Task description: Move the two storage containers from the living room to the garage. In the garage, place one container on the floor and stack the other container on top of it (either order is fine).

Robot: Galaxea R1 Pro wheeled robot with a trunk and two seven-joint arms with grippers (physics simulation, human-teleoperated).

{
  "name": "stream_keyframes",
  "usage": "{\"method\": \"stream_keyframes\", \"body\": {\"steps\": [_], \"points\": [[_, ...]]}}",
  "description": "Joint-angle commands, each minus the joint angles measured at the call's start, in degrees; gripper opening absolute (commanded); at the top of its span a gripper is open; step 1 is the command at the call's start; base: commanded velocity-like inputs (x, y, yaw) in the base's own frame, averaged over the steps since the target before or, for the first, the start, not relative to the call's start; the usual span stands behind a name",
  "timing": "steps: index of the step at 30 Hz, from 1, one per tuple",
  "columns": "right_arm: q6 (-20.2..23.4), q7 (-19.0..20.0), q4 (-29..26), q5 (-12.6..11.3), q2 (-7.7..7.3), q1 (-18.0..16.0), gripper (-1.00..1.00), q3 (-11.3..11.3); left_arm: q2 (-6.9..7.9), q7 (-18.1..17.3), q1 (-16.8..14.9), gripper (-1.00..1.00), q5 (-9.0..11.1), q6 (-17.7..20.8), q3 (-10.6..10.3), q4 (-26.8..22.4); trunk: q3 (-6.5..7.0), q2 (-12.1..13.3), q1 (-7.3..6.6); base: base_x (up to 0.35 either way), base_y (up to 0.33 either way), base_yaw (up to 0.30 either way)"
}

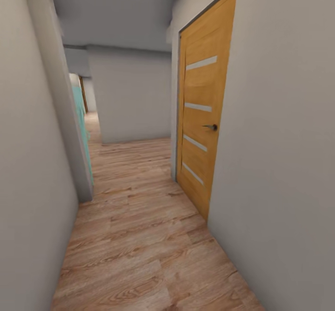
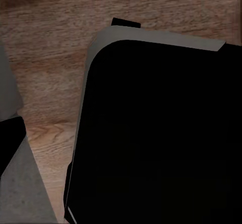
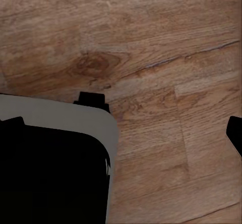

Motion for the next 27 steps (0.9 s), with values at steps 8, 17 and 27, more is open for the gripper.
{"method": "stream_keyframes", "body": {"steps": [8,17,27], "points": [[-0.3,-0.3,0.2,0.6,0.09,-0.1,1.00,0.0,-0.01,0.0,0.0,1.00,0.2,-0.2,0.3,0.0,-0.06,0.0,0.03,0.320,0.000,0.000],[-0.3,-0.4,0.2,0.4,0.01,-0.1,1.00,0.0,-0.01,0.0,0.0,1.00,0.2,-0.2,0.4,0.0,-0.06,0.0,0.03,0.320,-0.011,0.167],[-0.3,-0.4,0.2,0.4,0.09,-0.1,1.00,0.0,-0.01,0.0,0.0,1.00,0.2,-0.2,0.3,0.0,-0.06,0.0,0.03,0.310,-0.147,0.266]]}}
